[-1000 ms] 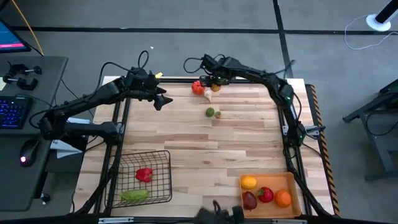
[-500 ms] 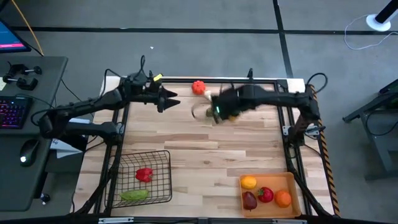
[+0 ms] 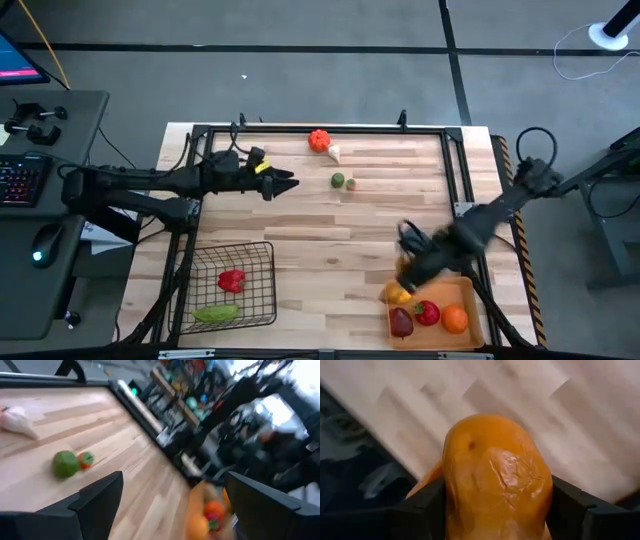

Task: Sort produce into baskets
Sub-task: Put the brown potato into the black wire basket

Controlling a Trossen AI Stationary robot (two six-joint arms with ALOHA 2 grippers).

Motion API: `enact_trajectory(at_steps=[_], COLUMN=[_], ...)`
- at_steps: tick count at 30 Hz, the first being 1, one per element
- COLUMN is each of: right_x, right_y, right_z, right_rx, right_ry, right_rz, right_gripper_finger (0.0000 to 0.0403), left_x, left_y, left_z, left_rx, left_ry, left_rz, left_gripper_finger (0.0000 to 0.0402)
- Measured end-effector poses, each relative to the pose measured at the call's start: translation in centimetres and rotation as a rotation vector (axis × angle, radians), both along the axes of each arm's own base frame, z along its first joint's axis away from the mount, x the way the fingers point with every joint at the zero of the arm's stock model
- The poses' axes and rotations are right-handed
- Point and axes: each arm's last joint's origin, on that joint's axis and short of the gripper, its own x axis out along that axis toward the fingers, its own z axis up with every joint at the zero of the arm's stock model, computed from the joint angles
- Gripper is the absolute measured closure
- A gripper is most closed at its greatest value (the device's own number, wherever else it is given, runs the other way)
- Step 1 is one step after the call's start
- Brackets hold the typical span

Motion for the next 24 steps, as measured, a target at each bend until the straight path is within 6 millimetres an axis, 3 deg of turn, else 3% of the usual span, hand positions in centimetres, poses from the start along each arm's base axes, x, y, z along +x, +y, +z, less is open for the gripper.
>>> enact_trajectory(at_steps=[6,13,17,24], right_x=[-3.9,-6.1,-5.8,-3.5], right_y=[3.3,5.1,5.1,4.3], right_z=[-0.6,-1.9,-2.0,-1.6], right_rx=[0.1,0.147,0.132,0.144], right_ry=[-0.104,-0.025,-0.068,-0.176], right_rz=[0.107,0.214,0.221,0.236], right_gripper_finger=[0.0171,0.0171,0.0171,0.0171], left_x=[0.4,0.4,0.4,0.4], left_y=[-2.4,-3.2,-3.2,-3.2], left_z=[1.3,1.8,1.8,1.8], left_rx=[-0.048,-0.027,-0.026,-0.015], left_ry=[-0.149,-0.199,-0.199,-0.195], left_rz=[0.059,0.104,0.111,0.105], left_gripper_finger=[0.0064,0.0064,0.0064,0.0064])
